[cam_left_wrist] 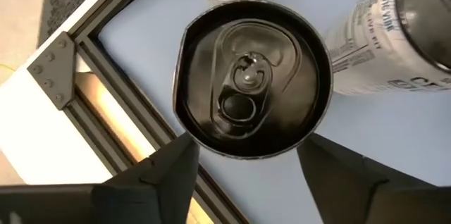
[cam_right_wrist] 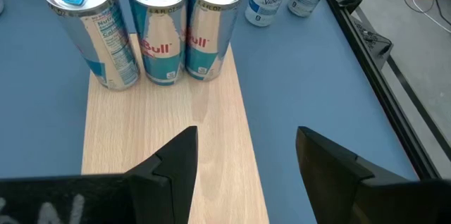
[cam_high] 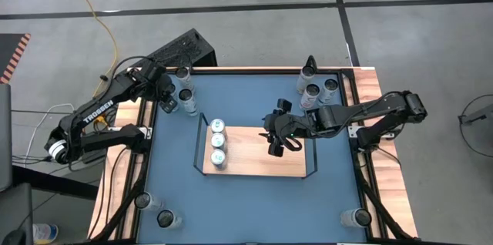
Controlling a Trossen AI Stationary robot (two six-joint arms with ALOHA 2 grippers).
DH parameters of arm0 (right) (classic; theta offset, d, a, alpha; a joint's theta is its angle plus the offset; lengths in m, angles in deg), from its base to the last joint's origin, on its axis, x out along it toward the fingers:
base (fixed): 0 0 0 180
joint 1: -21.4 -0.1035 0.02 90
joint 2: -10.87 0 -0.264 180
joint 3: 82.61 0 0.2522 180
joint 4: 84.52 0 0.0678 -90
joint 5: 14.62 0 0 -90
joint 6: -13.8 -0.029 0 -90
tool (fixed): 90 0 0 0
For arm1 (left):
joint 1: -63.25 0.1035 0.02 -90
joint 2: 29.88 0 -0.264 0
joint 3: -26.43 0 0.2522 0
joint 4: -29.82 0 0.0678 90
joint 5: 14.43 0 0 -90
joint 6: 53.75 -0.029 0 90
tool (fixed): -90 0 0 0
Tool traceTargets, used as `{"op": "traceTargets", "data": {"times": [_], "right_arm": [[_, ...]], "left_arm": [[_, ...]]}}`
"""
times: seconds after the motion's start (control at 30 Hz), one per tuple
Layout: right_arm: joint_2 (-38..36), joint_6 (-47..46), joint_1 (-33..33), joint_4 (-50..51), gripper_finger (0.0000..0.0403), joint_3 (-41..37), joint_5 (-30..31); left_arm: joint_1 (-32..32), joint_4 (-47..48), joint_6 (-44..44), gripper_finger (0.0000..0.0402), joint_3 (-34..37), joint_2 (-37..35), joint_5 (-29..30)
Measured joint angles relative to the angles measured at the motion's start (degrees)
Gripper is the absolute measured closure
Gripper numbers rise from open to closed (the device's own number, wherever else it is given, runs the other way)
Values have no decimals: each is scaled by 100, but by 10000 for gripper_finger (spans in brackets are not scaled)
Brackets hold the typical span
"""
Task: Place canned beverage on shelf
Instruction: Put the left blue soda can on the shelf
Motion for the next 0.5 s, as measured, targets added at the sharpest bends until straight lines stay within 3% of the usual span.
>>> {"op": "traceTargets", "data": {"times": [0.23,0.5], "right_arm": [[0,-203,-64,310,184,-1,1],[0,-258,-113,424,184,-2,2]], "left_arm": [[1,-11,-53,115,0,0,-34],[1,-57,-151,75,0,0,-5]]}}
